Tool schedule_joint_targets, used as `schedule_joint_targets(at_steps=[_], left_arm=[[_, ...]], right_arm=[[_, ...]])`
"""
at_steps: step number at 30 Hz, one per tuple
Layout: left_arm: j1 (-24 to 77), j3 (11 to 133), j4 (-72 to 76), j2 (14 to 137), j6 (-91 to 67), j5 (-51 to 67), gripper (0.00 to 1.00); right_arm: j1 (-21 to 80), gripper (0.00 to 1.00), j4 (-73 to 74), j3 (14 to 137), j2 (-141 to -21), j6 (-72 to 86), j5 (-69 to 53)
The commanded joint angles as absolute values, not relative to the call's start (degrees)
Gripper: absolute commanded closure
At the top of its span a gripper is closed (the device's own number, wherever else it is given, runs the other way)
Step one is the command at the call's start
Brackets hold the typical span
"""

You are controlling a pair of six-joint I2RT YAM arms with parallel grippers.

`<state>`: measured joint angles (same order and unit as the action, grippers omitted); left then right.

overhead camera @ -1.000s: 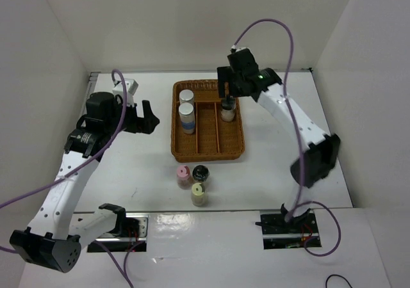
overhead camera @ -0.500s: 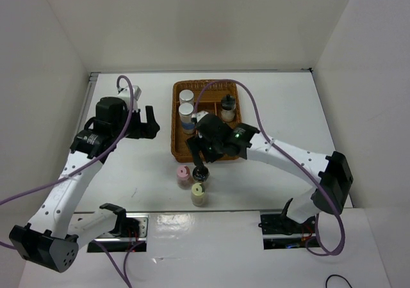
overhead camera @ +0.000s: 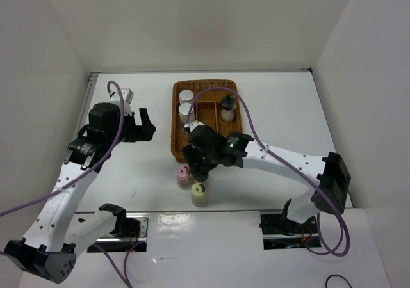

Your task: Organize the condiment bottles

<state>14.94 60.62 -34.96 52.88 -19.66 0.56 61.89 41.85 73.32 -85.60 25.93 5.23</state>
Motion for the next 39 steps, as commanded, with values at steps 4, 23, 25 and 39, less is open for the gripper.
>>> schedule_joint_targets(at_steps=[4, 23, 25, 39], left_arm=[[14.94, 60.21, -34.98, 50.45, -20.21, -1.05, 0.0], [14.94, 58.62, -34.98, 48.25, -21.27, -1.05, 0.0], [14.94, 58.62, -34.98, 48.25, -21.27, -1.05, 0.0], [14.94, 58.1, -34.98, 47.72, -21.8, -0.53, 0.0]], right_arm=[[62.58, 0.39, 40.08, 71.72, -86.92, 27.77, 8.09], [62.58, 0.48, 39.02, 71.71, -88.68, 27.77, 12.48], [62.58, 0.48, 39.02, 72.24, -88.68, 27.77, 12.48], [62.58, 0.53, 36.12, 72.25, -88.15, 26.72, 10.72]])
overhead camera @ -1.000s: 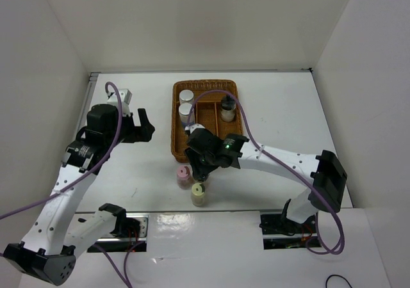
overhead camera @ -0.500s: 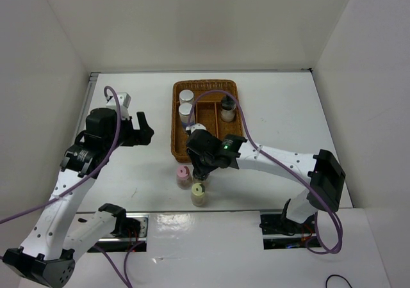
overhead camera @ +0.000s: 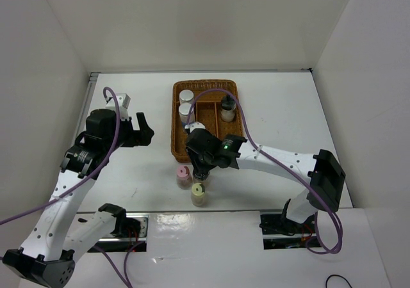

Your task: Organize the condiment bottles

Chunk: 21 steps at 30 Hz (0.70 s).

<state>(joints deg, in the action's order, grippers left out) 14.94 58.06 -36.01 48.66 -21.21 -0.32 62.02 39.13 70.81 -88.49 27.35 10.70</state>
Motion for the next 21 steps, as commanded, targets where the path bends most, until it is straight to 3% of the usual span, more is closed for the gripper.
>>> schedule_joint_targets(at_steps=[1, 8, 21], left_arm=[[14.94, 58.1, -34.98, 47.72, -21.8, -0.53, 0.0], [14.94, 58.1, -34.98, 47.72, -21.8, -0.53, 0.0], [14.94, 57.57, -34.45, 48.25, -21.8, -1.05, 0.0]], right_arm=[[62.58, 0.53, 36.12, 72.25, -88.15, 26.72, 10.2], [62.58, 0.61, 37.87, 71.72, -89.2, 26.72, 10.8], [62.58, 0.55, 41.4, 71.19, -88.68, 26.72, 12.13]])
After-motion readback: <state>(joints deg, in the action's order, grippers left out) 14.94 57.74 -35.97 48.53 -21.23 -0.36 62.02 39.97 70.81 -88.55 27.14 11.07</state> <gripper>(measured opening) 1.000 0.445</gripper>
